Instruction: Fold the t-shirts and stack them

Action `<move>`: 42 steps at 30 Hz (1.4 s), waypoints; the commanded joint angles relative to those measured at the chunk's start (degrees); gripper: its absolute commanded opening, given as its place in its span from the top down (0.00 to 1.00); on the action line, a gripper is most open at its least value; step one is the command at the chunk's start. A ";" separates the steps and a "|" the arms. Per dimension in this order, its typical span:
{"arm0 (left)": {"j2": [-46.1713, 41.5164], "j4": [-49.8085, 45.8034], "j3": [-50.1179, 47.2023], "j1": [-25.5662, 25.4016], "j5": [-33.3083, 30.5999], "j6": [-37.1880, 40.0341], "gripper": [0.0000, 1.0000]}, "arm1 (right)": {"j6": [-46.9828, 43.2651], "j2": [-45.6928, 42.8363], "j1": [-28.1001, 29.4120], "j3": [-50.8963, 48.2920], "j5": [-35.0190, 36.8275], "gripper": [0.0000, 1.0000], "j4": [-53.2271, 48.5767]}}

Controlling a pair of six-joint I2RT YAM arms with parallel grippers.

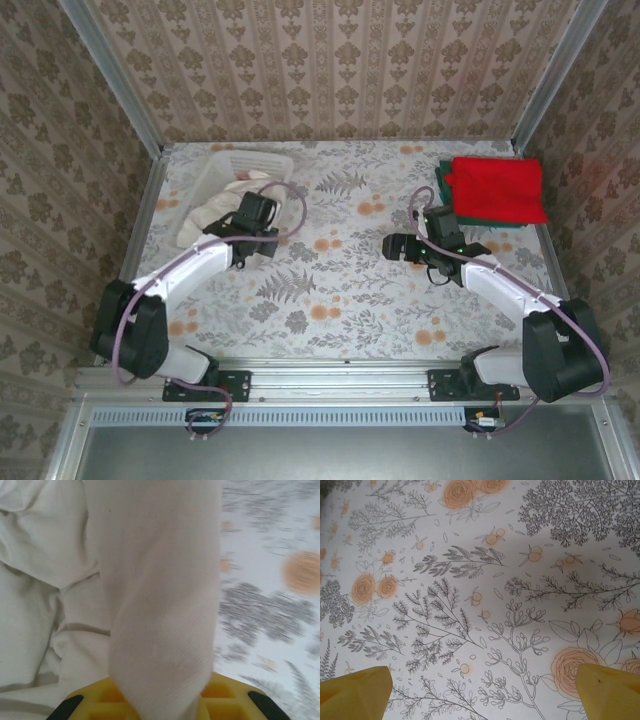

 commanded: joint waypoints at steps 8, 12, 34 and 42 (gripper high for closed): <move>15.47 2.07 15.71 12.11 -5.79 17.12 1.00 | -0.36 -1.77 -2.82 -1.65 -0.78 0.03 1.38; 17.32 0.77 18.87 17.63 -2.58 16.48 1.00 | -0.52 -1.69 -3.89 -1.48 -0.93 0.03 0.57; 26.94 -0.27 30.86 23.94 -4.42 17.64 0.92 | 0.75 -5.60 -4.32 -1.52 -0.92 0.03 -1.94; 23.89 -8.78 35.81 20.86 -3.07 17.45 0.43 | -0.05 -7.13 -4.37 -2.00 -0.24 0.02 -2.69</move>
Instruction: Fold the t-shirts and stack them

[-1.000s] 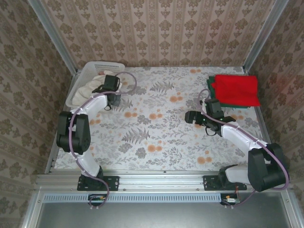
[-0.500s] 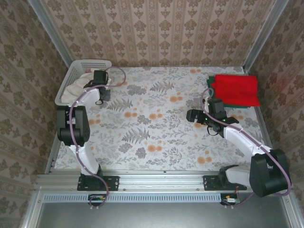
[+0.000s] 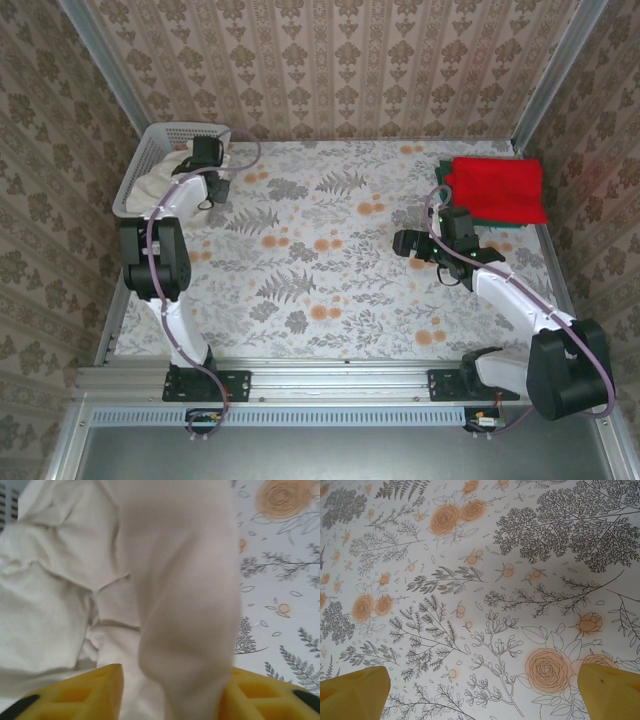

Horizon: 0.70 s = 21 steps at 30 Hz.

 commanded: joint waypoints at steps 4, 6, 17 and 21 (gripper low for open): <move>-4.51 -7.72 6.55 -4.61 -2.77 1.12 0.31 | 0.35 -1.41 -0.22 -1.27 -0.74 0.02 -1.15; -4.58 -7.98 7.27 -4.94 -2.30 0.85 0.25 | 0.48 -1.59 -0.19 -1.97 -0.74 0.02 -0.65; 8.09 -13.84 17.35 -3.37 -4.87 -5.68 0.34 | 0.57 -2.79 -0.17 -4.42 -0.47 0.02 -0.25; 8.24 -12.80 17.70 -3.28 -2.35 -6.69 0.48 | 0.26 -3.77 -0.29 -4.89 0.16 0.02 -0.58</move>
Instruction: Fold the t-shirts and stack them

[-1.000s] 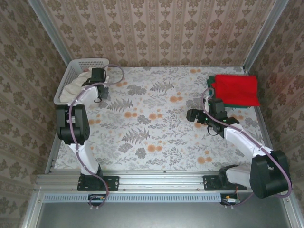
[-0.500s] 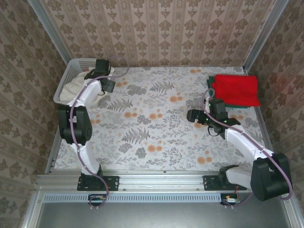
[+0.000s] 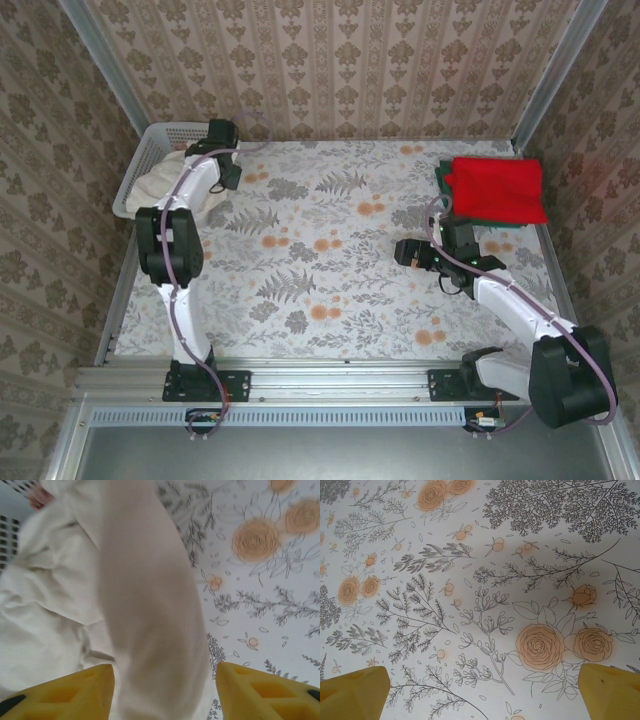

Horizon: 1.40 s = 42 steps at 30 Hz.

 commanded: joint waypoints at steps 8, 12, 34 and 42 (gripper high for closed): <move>-0.91 -2.90 2.92 -0.52 -0.19 -2.68 0.80 | 0.36 -1.71 -0.32 -1.64 -0.19 0.02 0.82; -0.52 -3.24 3.56 -0.74 -0.76 -1.95 0.98 | 0.36 -0.85 -0.31 -2.21 -0.10 0.02 1.66; -8.38 -4.85 24.18 -2.81 -27.08 8.13 1.00 | 1.17 -0.92 -0.28 -2.45 -0.05 0.01 2.55; -16.77 6.64 36.34 -18.33 -27.63 21.01 1.00 | 2.44 -3.02 -0.28 -2.84 -1.55 0.01 3.50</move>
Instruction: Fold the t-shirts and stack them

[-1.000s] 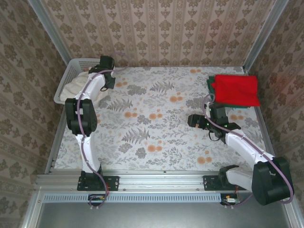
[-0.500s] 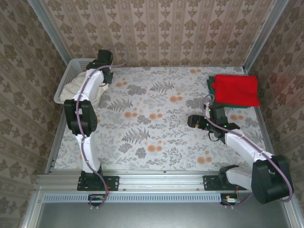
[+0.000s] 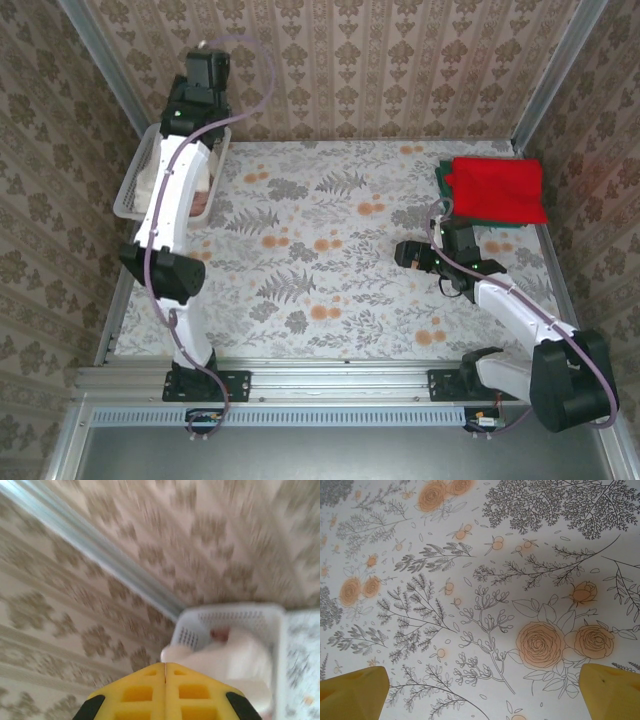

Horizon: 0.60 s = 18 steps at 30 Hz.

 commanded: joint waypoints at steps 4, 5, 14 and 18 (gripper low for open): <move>-7.16 16.10 9.15 -19.10 -2.63 17.13 1.00 | 1.82 -3.41 -0.31 -1.35 -1.57 0.01 1.53; -7.29 17.33 10.49 -22.69 -2.86 19.23 1.00 | 1.86 -4.06 -0.25 -1.40 -1.71 0.01 1.46; -9.23 19.55 0.74 -30.50 -9.41 23.69 0.96 | 1.92 -8.93 -0.26 -3.20 -2.99 0.01 0.99; -14.18 1.05 -14.40 -21.56 -2.81 -0.93 0.24 | 1.40 -9.51 -0.33 -4.39 -1.41 0.00 0.60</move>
